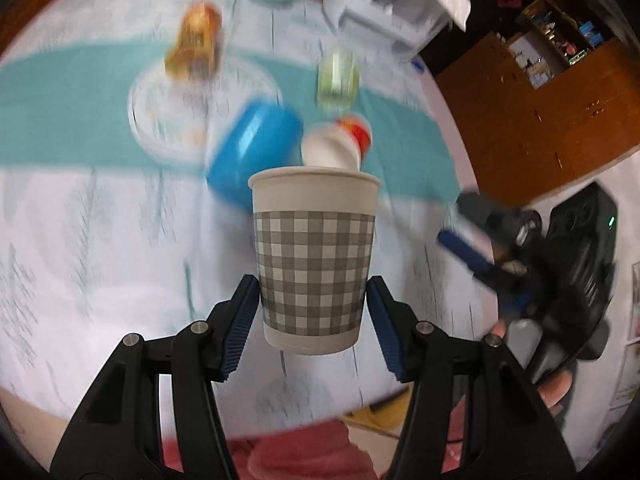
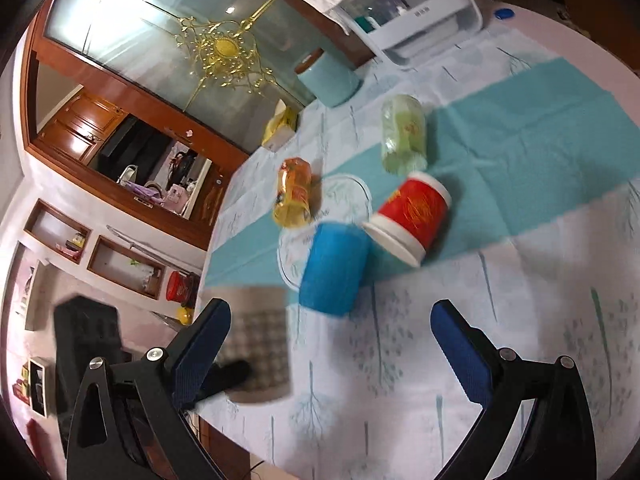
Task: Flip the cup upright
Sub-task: 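Lift the grey-checked cup with the left gripper toward the right gripper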
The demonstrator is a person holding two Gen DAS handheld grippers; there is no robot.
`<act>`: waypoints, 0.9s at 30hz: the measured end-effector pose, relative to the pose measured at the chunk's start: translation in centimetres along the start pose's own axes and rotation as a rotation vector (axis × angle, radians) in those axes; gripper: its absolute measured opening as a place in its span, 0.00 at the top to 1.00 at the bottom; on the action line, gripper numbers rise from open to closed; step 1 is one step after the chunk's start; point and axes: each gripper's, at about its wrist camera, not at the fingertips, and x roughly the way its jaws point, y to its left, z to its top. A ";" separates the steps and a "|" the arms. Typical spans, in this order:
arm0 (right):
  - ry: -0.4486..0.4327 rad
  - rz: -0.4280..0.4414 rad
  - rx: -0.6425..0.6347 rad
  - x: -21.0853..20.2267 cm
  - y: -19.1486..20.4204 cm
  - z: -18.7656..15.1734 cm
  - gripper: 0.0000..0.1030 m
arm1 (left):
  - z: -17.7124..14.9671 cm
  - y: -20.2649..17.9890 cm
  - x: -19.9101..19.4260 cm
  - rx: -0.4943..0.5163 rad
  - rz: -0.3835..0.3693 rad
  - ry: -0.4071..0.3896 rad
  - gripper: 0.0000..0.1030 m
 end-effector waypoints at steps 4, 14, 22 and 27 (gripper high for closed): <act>-0.004 -0.044 0.009 -1.4 -0.4 -2.5 0.01 | -3.2 0.8 1.6 -0.033 -0.014 0.048 0.49; 0.054 -0.029 -0.067 -1.5 2.8 -6.6 0.01 | -6.0 1.5 3.5 -0.041 0.087 0.068 0.49; 0.109 -0.017 0.016 0.3 2.2 -6.7 0.02 | -6.3 2.2 5.8 -0.040 0.141 0.107 0.46; 0.144 -0.053 0.028 1.8 1.5 -6.6 0.02 | -6.7 2.3 6.4 -0.037 0.164 0.142 0.44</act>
